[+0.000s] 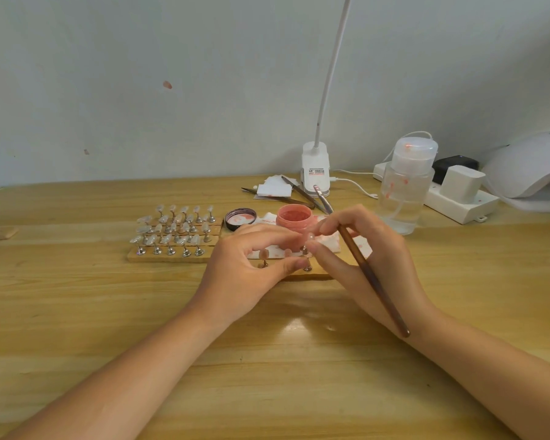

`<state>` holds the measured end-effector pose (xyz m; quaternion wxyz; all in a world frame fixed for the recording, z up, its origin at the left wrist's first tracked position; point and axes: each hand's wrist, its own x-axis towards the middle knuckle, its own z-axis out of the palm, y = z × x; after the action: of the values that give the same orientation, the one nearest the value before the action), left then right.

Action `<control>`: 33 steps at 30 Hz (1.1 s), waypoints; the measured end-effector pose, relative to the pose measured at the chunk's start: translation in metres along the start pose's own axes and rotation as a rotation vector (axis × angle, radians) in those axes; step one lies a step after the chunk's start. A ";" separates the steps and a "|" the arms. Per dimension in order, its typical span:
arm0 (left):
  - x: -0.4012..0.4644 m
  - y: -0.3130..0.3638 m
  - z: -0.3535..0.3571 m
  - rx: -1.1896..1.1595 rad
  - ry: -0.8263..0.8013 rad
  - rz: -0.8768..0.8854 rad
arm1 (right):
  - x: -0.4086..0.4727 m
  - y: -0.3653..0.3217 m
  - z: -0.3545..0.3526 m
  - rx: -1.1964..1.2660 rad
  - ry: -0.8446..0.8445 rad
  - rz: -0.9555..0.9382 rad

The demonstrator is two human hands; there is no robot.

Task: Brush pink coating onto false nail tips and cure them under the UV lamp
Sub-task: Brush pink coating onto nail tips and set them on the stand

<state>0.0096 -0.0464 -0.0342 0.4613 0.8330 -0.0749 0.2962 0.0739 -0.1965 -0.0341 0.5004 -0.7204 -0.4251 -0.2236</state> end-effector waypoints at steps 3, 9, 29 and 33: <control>0.000 -0.002 -0.002 0.040 -0.024 -0.041 | 0.001 0.005 -0.013 -0.011 0.000 0.033; 0.001 -0.009 -0.007 0.189 -0.049 -0.158 | 0.007 0.021 -0.032 -0.039 -0.061 0.065; -0.001 -0.020 -0.018 0.118 -0.163 -0.190 | 0.002 0.023 -0.030 0.021 -0.031 0.093; -0.002 -0.019 -0.017 0.163 -0.091 -0.137 | -0.002 0.014 -0.025 0.152 0.019 -0.027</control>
<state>0.0087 -0.0218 -0.0423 0.4072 0.8835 -0.0145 0.2310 0.0866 -0.2222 -0.0330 0.5546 -0.6722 -0.4459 -0.2043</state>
